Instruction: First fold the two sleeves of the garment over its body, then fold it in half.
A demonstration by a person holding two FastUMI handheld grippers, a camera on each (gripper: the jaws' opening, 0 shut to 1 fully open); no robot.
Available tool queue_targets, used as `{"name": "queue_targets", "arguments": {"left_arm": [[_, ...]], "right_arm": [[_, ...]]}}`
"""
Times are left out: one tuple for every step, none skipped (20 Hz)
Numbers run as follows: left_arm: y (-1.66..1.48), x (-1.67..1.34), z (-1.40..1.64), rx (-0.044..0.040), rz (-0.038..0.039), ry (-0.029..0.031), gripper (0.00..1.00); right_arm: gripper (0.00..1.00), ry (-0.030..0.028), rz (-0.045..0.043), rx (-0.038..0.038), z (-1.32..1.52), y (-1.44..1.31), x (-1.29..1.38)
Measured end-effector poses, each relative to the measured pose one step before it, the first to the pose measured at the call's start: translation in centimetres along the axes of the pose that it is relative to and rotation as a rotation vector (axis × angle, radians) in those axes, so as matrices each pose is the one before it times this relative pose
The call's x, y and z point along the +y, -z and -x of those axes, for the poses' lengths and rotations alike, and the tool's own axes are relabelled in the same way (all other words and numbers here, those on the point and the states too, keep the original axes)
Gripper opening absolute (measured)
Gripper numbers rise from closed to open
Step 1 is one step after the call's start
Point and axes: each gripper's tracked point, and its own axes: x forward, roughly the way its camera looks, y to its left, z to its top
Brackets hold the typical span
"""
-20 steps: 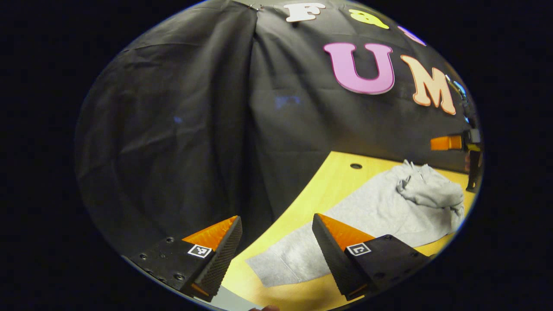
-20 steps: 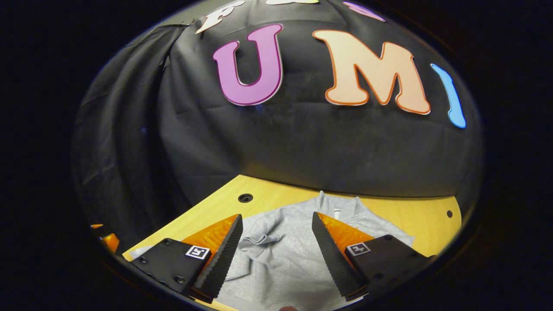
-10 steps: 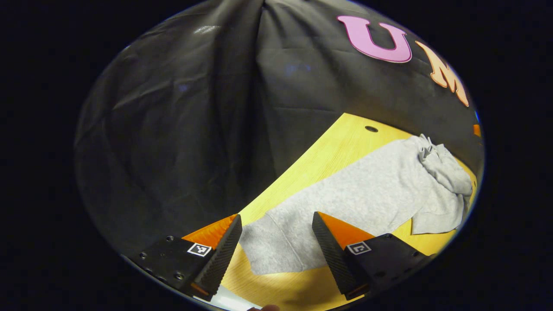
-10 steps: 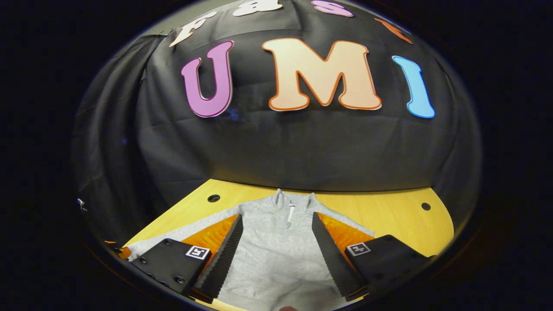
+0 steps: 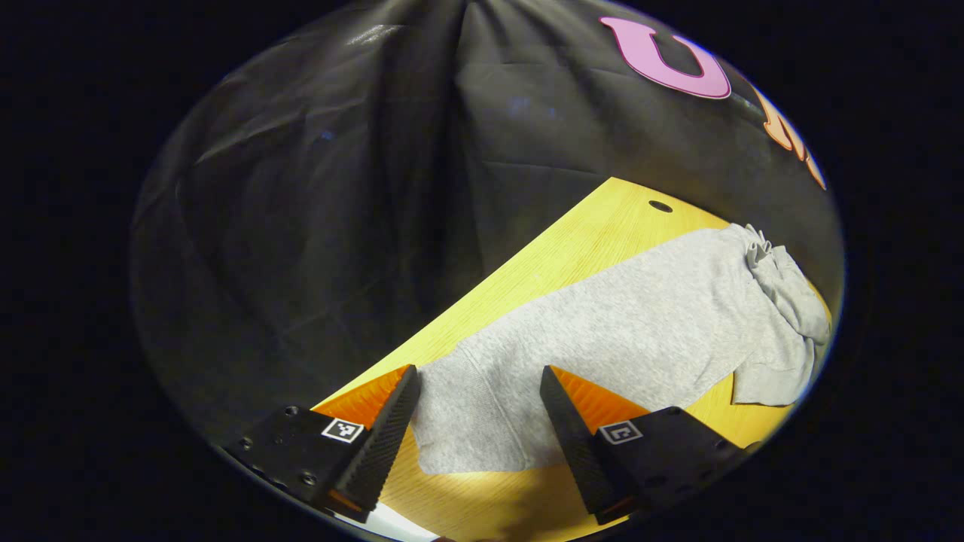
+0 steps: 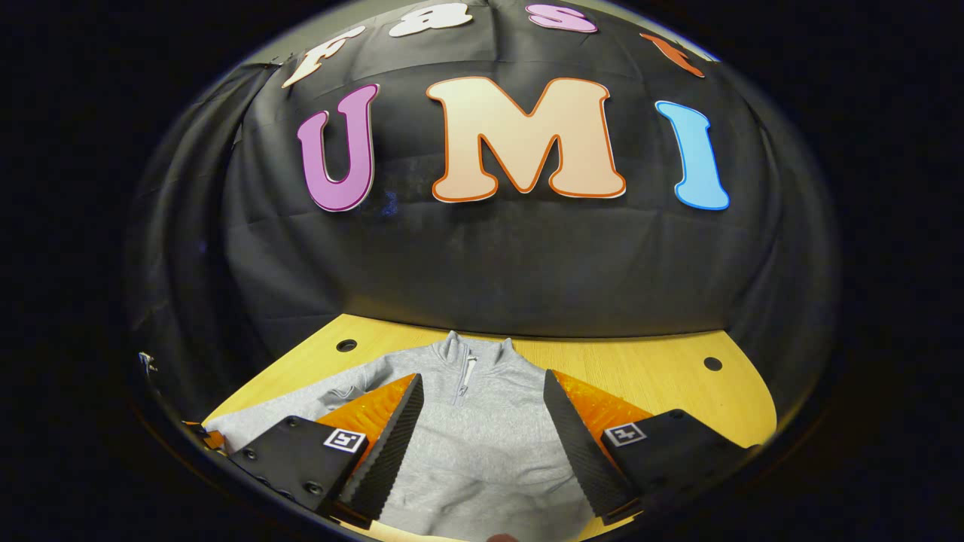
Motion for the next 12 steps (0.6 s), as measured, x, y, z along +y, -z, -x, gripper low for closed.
{"name": "queue_targets", "arguments": {"left_arm": [[0.035,-0.185,0.064,0.00403,-0.00352,0.00392,0.93],[-0.056,-0.264,0.036,-0.00261,-0.00372,0.01111,0.90],[0.001,-0.386,-0.060,0.00343,-0.00456,0.01292,0.83],[-0.114,-0.302,0.053,-0.00787,-0.00751,0.01087,0.75],[0.015,-0.315,-0.006,0.00183,-0.00665,0.01253,0.57],[-0.133,-0.499,-0.092,-0.00002,-0.00576,0.01140,0.52],[-0.244,-0.391,-0.090,-0.00171,-0.00878,0.01012,0.35],[0.078,-0.358,-0.024,0.00384,-0.00832,0.00344,0.20],[-0.308,-0.075,-0.075,-0.00112,0.00331,-0.00263,0.04],[-0.084,0.100,-0.040,0.01455,0.01460,-0.00244,0.01],[-0.115,-0.134,0.019,0.02111,0.02785,0.00518,0.02],[-0.307,-0.097,0.043,0.01014,0.02991,0.00485,0.00]], "right_arm": [[0.96,0.00052,0.00511,0.00050,0.216,0.067,-0.091],[0.96,-0.00068,0.00286,0.00156,0.016,-0.002,-0.066],[0.96,-0.00062,-0.00031,0.00099,0.046,0.049,0.068],[0.96,0.00037,-0.00218,0.00108,0.106,-0.014,0.006],[0.96,-0.00245,-0.00317,-0.00138,0.106,-0.024,-0.073],[0.96,-0.00220,-0.00182,-0.00113,0.082,-0.055,0.071],[0.96,-0.00219,0.00168,-0.00194,0.282,0.067,-0.080],[0.96,-0.00198,0.00469,-0.00203,0.066,0.003,-0.024],[0.96,-0.00033,0.00550,-0.00291,0.237,0.034,-0.085],[0.99,0.00011,0.00461,-0.00412,0.247,-0.086,-0.168],[0.96,-0.00039,0.00367,-0.00088,0.397,0.217,-0.152],[0.96,0.00472,0.00528,0.00176,0.182,0.177,-0.297]]}}
